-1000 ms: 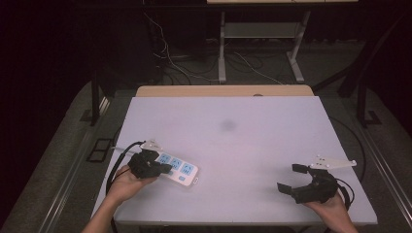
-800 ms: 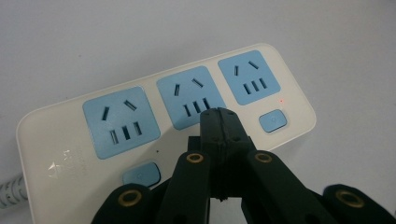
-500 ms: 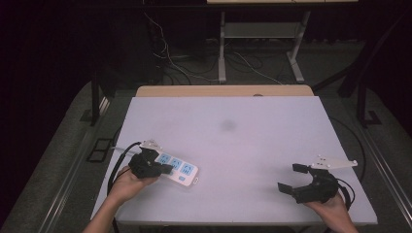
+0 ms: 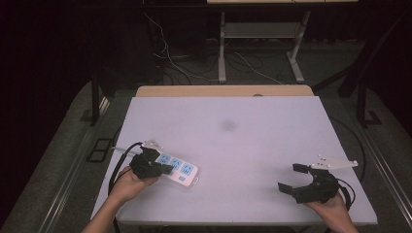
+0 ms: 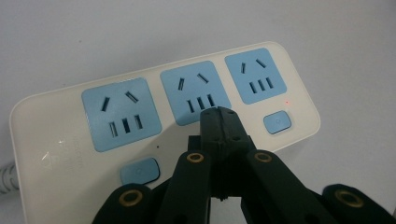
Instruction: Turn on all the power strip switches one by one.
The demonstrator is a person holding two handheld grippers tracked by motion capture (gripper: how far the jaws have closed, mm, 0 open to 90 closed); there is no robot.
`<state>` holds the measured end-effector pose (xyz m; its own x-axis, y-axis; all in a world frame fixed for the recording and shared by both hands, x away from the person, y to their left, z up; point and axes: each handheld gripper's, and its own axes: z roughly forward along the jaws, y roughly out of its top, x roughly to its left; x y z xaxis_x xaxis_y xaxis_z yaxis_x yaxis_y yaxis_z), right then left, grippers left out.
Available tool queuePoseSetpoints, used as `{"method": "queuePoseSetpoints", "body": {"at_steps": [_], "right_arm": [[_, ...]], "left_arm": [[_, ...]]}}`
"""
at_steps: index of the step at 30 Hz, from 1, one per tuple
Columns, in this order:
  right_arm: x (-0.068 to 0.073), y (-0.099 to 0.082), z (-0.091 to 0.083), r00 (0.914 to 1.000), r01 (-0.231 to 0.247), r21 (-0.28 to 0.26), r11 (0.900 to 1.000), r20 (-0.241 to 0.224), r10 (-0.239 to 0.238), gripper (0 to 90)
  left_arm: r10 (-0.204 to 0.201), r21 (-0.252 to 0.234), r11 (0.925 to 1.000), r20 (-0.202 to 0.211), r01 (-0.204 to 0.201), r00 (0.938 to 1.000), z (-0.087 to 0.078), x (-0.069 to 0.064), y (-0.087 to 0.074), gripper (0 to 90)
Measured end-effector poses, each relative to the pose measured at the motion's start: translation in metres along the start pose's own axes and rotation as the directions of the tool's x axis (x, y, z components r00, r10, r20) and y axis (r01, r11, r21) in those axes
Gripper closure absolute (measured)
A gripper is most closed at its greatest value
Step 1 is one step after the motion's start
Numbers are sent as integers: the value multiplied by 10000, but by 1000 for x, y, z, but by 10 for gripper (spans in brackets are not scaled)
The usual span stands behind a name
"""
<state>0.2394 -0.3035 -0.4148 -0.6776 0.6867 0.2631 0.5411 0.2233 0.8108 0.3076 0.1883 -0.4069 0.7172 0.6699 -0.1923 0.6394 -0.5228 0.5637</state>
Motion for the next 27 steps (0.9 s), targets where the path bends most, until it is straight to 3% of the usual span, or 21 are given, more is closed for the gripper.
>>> {"method": "queuePoseSetpoints", "body": {"at_steps": [2, 13, 19, 27], "right_arm": [[0, 0, 0, 10000, -5, -2, 10000, 27, 5, 6], [-2, -1, -1, 10000, 15, 7, 10000, 93, -15, 6], [-2, 0, -1, 9999, 8, 34, 10000, 123, -8, 6], [-1, 0, -1, 9999, 18, 36, 10000, 122, -18, 6]], "left_arm": [[-164, 6, 9999, -111, 164, 9998, 1, -2, 0, 900], [-130, 40, 9999, -18, 130, 9999, 1, -1, 1, 900], [-173, 63, 9998, -210, 174, 9996, 0, -3, 1, 900], [398, 96, 9992, -194, -396, 9990, 2, -12, 7, 899]]}}
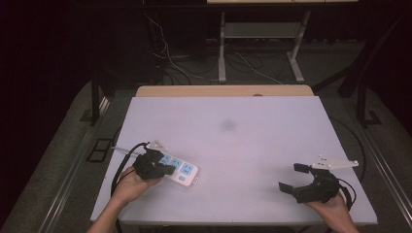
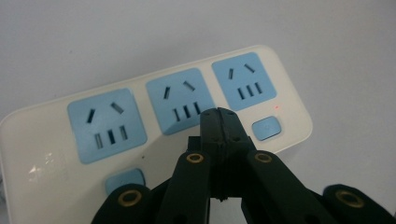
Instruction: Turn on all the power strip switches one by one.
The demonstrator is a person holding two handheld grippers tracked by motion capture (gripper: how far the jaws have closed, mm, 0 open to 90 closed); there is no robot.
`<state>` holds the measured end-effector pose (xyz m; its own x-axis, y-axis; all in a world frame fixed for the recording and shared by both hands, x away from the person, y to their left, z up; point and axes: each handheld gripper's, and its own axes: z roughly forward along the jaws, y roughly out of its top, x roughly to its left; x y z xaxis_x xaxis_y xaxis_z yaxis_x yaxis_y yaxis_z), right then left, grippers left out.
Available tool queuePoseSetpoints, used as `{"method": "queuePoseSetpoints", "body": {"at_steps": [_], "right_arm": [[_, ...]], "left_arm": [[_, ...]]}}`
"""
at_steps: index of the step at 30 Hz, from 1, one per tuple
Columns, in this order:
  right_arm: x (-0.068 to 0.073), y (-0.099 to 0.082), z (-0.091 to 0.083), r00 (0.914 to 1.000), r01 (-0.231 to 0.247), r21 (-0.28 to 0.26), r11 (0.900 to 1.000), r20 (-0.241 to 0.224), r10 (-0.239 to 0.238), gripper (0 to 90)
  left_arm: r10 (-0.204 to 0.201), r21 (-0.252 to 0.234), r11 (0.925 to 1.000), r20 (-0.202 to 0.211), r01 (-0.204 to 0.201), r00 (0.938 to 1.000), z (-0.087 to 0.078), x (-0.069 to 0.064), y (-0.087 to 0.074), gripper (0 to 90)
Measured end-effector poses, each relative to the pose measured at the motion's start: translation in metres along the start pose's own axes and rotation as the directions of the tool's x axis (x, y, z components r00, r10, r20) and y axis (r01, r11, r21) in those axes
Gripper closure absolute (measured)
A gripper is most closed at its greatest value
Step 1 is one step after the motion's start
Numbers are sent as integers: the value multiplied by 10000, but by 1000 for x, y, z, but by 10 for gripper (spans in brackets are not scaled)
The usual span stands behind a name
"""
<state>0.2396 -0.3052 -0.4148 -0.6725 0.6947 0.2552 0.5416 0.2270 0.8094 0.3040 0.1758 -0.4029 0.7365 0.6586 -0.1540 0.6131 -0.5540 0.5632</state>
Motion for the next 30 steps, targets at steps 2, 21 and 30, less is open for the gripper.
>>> {"method": "queuePoseSetpoints", "body": {"at_steps": [2, 21, 30], "right_arm": [[0, 0, 0, 10000, -7, 7, 10000, 4, 7, 6], [-1, 0, 0, 10000, 12, 23, 10000, 6, -12, 6], [0, 0, 1, 10000, 7, 59, 10000, -6, -7, 6]], "left_arm": [[42, -105, 9999, 28, -42, 10000, -1, -3, 3, 899], [438, -524, 9975, -548, -467, 9975, -33, -1, 13, 898], [156, -713, 9972, -859, -218, 9962, -50, 13, 4, 898]]}}
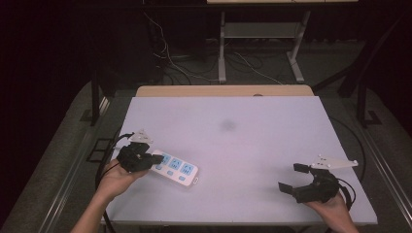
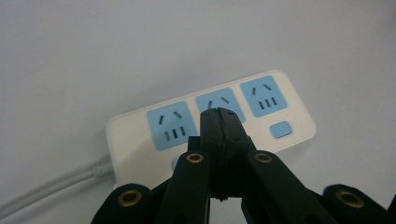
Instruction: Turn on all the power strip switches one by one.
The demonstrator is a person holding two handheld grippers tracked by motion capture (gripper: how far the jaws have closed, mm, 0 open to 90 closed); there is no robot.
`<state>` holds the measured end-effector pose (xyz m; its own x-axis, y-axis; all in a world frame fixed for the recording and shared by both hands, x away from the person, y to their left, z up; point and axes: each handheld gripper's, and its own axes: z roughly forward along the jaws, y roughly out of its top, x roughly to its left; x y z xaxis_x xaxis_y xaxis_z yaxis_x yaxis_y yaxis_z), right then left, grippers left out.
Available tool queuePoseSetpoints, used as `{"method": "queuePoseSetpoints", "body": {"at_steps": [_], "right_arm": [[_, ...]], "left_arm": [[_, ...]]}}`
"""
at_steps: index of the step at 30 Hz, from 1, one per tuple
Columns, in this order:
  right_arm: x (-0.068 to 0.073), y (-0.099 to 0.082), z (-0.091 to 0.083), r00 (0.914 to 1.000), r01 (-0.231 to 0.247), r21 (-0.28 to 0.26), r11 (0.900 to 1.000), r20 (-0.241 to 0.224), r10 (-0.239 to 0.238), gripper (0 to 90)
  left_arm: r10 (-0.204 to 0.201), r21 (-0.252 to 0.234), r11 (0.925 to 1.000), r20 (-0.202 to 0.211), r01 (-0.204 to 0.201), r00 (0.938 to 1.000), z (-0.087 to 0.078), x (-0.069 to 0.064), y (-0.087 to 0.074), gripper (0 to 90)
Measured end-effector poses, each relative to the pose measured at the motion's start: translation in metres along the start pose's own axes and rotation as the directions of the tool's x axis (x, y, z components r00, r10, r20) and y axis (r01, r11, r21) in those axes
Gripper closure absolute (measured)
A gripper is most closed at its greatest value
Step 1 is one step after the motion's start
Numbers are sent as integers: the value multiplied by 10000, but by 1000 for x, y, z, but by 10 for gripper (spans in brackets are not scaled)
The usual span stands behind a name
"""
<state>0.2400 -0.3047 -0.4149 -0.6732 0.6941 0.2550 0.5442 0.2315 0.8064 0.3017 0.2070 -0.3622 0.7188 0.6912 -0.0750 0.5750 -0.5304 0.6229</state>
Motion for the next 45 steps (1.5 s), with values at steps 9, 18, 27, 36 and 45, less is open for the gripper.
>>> {"method": "queuePoseSetpoints", "body": {"at_steps": [9, 18, 27, 36, 45], "right_arm": [[0, 0, 0, 10000, -3, 31, 10000, 7, 3, 6], [0, 0, 0, 10000, -5, 50, 10000, 9, 5, 6], [0, -1, 0, 10000, 29, 86, 10000, 22, -29, 6], [0, -1, 1, 10000, 71, 123, 9999, 34, -71, 6], [0, -1, 0, 10000, 69, 111, 9999, 32, -70, 6]], "left_arm": [[-295, 11, 9996, -90, 295, 9995, 4, 9, -8, 898], [-366, 134, 9992, -145, 368, 9992, 10, 12, -11, 898], [-494, 293, 9983, -159, 499, 9987, 18, 15, -19, 898], [-522, 460, 9975, -157, 529, 9985, 26, 16, -21, 898], [-519, 627, 9966, -167, 529, 9985, 30, 16, -20, 898]]}}
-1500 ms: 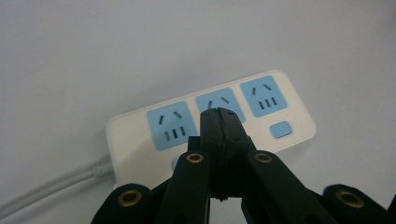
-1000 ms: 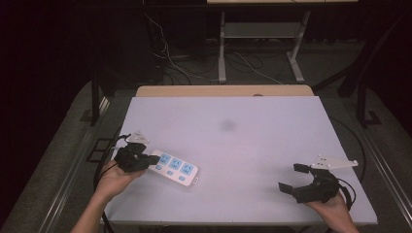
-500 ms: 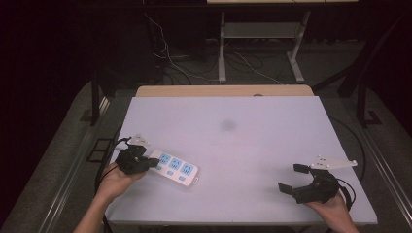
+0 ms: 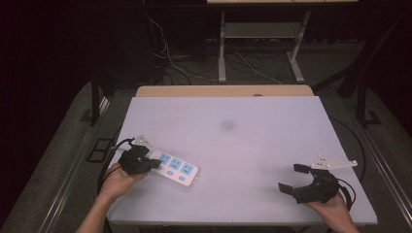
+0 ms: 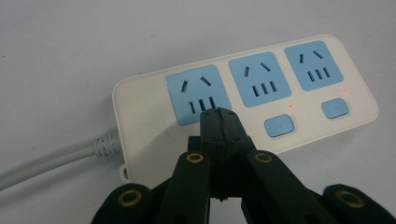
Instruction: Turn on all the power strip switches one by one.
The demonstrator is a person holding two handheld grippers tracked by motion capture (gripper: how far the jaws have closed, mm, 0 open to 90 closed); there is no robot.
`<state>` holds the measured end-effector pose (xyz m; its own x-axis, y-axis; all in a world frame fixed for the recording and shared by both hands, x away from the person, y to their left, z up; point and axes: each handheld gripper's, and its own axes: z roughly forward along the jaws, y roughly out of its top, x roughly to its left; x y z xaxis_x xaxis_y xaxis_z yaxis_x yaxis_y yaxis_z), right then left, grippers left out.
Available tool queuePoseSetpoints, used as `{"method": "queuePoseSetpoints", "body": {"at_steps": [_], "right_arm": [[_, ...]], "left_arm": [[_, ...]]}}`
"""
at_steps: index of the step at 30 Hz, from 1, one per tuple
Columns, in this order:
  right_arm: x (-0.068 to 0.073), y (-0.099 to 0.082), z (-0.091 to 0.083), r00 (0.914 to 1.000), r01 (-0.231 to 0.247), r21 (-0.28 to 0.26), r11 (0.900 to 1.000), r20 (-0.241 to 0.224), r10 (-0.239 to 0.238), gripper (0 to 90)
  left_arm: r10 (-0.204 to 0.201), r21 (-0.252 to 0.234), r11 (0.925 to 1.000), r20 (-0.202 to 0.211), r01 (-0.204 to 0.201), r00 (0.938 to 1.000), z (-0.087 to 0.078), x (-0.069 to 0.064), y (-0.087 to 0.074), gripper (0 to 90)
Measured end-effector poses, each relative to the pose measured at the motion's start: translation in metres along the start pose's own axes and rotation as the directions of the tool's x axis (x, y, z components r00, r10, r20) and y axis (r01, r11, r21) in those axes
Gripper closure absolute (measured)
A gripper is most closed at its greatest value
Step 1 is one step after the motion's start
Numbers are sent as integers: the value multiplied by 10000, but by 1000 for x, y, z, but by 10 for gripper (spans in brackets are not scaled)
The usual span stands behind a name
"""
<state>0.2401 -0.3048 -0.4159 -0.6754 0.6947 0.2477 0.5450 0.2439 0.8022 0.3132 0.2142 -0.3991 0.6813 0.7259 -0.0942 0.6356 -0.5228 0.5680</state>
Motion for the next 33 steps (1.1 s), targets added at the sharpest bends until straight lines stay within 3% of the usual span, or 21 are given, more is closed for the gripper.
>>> {"method": "queuePoseSetpoints", "body": {"at_steps": [33], "right_arm": [[0, 0, 0, 10000, 33, 36, 10000, -22, -33, 6]], "left_arm": [[-629, 237, 9978, 295, 622, 9976, 5, 6, 0, 900]]}}
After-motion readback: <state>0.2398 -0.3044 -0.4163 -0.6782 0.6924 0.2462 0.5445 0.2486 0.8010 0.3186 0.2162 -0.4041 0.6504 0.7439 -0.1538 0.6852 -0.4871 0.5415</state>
